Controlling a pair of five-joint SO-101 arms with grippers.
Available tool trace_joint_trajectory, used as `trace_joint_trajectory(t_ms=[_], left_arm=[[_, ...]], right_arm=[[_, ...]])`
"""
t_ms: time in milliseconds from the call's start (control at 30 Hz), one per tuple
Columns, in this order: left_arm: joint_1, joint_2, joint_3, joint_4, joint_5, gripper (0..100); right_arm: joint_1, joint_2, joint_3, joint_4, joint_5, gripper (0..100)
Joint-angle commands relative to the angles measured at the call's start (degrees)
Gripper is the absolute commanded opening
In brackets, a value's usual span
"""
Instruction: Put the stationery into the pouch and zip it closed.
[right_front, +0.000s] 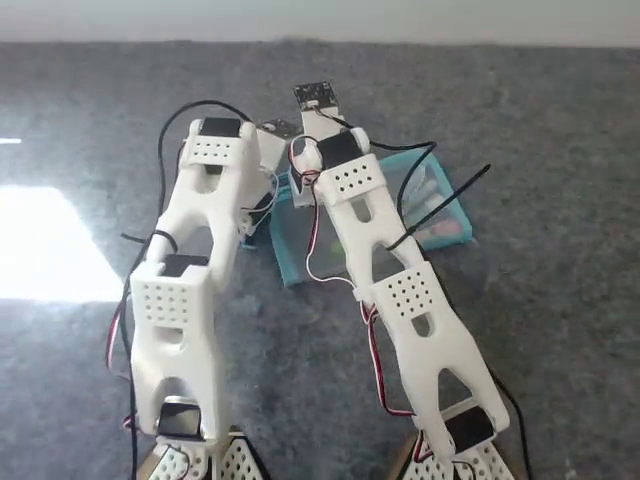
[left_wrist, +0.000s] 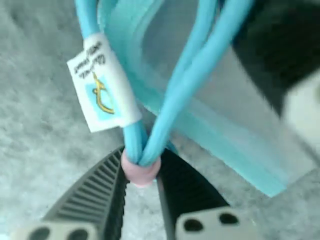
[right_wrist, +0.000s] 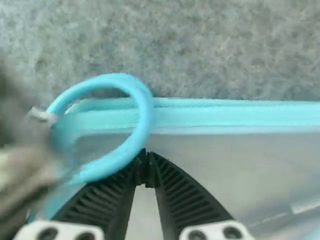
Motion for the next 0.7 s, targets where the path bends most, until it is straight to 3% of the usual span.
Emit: trace_joint_trajectory(t_ms=[0, 200, 433, 667], left_arm=[[-1.41, -9.05, 12.44, -3.08, -0.88, 1], [0.35, -19.78, 28.44, -9.49, -2.37, 1], [0.35, -30.86, 37.49, -9.05, -5.19, 1], [-4.75, -37.8, 37.14, -11.34, -5.1, 1]], right_arm=[[0.31, 0.22, -1.49, 0.4, -0.79, 0.6], [0.22, 0.22, -1.49, 0.4, -0.79, 0.6], [0.22, 0.31, -1.49, 0.4, -0.79, 0.6], [0.4, 0.31, -2.11, 1.8, 3.16, 0.9]])
